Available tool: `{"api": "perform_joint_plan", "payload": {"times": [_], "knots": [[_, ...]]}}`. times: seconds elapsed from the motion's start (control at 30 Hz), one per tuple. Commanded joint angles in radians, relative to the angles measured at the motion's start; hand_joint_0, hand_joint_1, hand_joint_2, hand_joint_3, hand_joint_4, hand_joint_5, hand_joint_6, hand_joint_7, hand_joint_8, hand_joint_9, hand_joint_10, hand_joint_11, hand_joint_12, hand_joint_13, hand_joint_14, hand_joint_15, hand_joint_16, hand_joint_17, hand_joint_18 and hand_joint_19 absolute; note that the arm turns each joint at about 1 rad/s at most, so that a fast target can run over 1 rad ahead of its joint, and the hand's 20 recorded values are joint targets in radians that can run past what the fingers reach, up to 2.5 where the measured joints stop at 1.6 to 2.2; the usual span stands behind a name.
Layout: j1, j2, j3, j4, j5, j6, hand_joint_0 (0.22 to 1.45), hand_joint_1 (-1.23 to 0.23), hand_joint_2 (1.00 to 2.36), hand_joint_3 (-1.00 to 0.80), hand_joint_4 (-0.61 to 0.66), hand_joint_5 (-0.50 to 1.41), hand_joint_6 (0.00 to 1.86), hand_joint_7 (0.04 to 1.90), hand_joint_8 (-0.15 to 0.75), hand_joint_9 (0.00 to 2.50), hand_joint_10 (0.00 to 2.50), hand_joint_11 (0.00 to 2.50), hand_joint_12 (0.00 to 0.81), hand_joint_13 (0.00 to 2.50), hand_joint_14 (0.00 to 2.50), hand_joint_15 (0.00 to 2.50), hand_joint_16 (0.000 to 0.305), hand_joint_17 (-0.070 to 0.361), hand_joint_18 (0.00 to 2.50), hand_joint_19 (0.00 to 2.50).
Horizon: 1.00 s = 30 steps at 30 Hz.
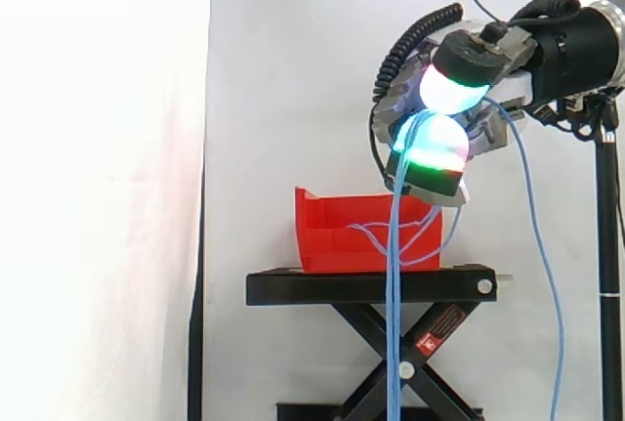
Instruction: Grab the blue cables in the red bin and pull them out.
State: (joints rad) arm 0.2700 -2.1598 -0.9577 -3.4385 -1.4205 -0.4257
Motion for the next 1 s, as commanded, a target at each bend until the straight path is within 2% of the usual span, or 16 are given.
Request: {"api": "perform_joint_plan", "payload": {"times": [0.0,0.33,0.4,0.5,0.7,0.97], "knots": [[0.000,0.000,0.000,0.009,0.000,-0.002,0.99,-1.02,1.02,-0.31,0.16,0.78,0.15,0.86,0.266,0.80,1.75,1.36,0.313,0.99,1.53,1.25,0.038,0.086,0.75,1.18],[0.000,0.000,0.000,0.012,0.000,0.000,1.04,-1.04,1.03,-0.21,0.08,0.67,0.42,0.76,0.259,0.78,1.79,1.34,0.305,0.97,1.59,1.21,0.038,0.085,0.74,1.19],[0.000,0.000,0.000,0.012,0.000,0.000,1.07,-1.05,1.02,-0.11,0.02,0.59,0.62,0.68,0.246,0.77,1.82,1.31,0.304,0.96,1.64,1.18,0.037,0.083,0.72,1.19],[0.000,0.000,0.000,0.012,0.000,0.000,1.07,-1.05,1.02,-0.01,-0.01,0.54,0.72,0.64,0.241,0.76,1.84,1.31,0.300,0.95,1.67,1.14,0.036,0.081,0.71,1.21],[0.000,0.000,0.000,0.012,0.000,0.000,1.10,-1.05,1.02,0.05,-0.04,0.45,0.83,0.58,0.236,0.72,1.90,1.28,0.297,0.91,1.71,1.14,0.036,0.081,0.69,1.22],[-0.002,0.000,0.000,0.013,0.000,0.000,1.13,-1.06,1.01,0.08,-0.07,0.39,0.85,0.56,0.226,0.65,1.95,1.22,0.296,0.86,1.79,1.08,0.036,0.080,0.65,1.24]]}}
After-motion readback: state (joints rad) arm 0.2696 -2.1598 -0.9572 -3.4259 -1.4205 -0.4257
